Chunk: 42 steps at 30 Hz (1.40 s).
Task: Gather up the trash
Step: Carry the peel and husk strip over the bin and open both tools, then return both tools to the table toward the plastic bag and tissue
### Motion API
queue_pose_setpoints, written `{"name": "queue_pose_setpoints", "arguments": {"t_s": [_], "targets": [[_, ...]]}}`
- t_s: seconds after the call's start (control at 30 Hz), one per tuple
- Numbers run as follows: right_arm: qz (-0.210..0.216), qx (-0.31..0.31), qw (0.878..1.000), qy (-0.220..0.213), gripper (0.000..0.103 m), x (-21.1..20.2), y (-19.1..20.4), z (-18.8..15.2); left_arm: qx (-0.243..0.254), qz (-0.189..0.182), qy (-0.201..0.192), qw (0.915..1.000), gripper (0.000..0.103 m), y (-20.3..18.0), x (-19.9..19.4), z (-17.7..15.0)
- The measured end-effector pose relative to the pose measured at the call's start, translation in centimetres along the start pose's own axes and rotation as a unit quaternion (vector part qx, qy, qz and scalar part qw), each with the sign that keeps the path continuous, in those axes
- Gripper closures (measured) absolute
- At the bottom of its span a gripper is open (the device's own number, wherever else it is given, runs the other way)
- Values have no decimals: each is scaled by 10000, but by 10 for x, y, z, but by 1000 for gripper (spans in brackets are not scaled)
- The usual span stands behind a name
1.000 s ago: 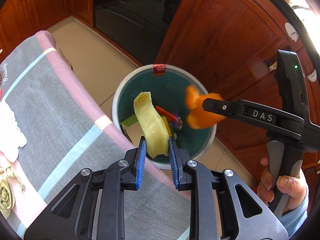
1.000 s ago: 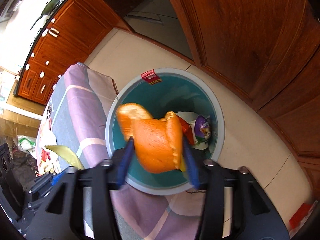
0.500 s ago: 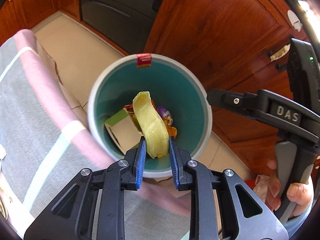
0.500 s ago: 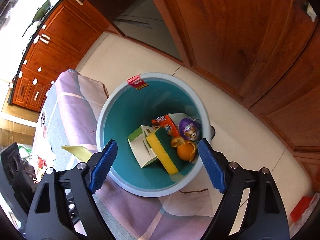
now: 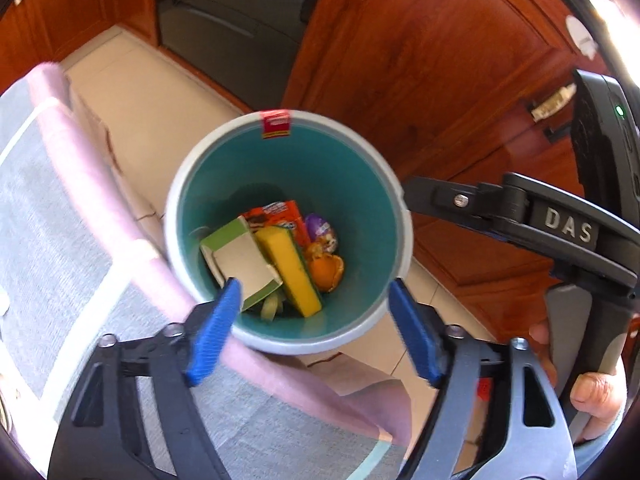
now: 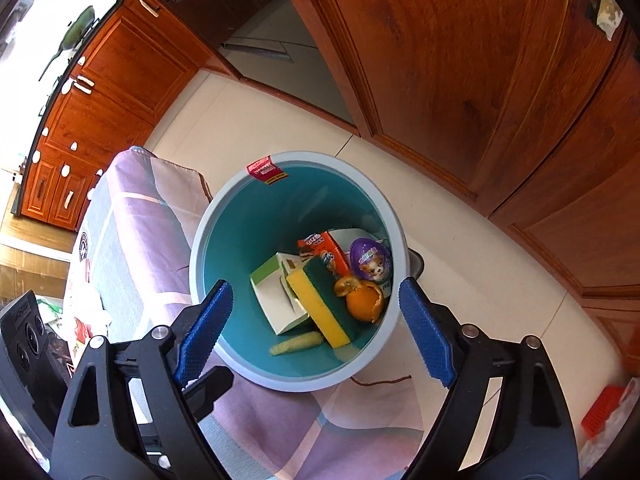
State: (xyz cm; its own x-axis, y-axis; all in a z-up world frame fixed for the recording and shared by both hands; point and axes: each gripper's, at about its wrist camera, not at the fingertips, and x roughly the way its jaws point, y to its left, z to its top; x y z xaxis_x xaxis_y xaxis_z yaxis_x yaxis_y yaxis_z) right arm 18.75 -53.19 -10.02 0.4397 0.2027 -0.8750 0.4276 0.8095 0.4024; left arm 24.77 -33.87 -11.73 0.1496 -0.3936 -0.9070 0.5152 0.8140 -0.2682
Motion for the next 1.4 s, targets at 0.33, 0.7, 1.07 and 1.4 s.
{"name": "queue_pose_setpoints", "arguments": {"t_s": [0.33, 0.7, 1.07, 1.4], "targets": [[-113, -244, 9995, 152, 16, -2, 23, -15, -314, -36, -150, 9994, 11, 16, -24, -13], [-138, -505, 9986, 96, 16, -20, 60, -43, -466, 2, -438, 9980, 9, 33, -70, -46], [1, -830, 9965, 70, 13, -31, 117, -81, -925, 266, -855, 9917, 7, 86, -134, -104], [44, -1508, 9880, 327, 13, -26, 207, -127, -1524, 592, -1239, 9787, 6, 167, -198, -168]]}}
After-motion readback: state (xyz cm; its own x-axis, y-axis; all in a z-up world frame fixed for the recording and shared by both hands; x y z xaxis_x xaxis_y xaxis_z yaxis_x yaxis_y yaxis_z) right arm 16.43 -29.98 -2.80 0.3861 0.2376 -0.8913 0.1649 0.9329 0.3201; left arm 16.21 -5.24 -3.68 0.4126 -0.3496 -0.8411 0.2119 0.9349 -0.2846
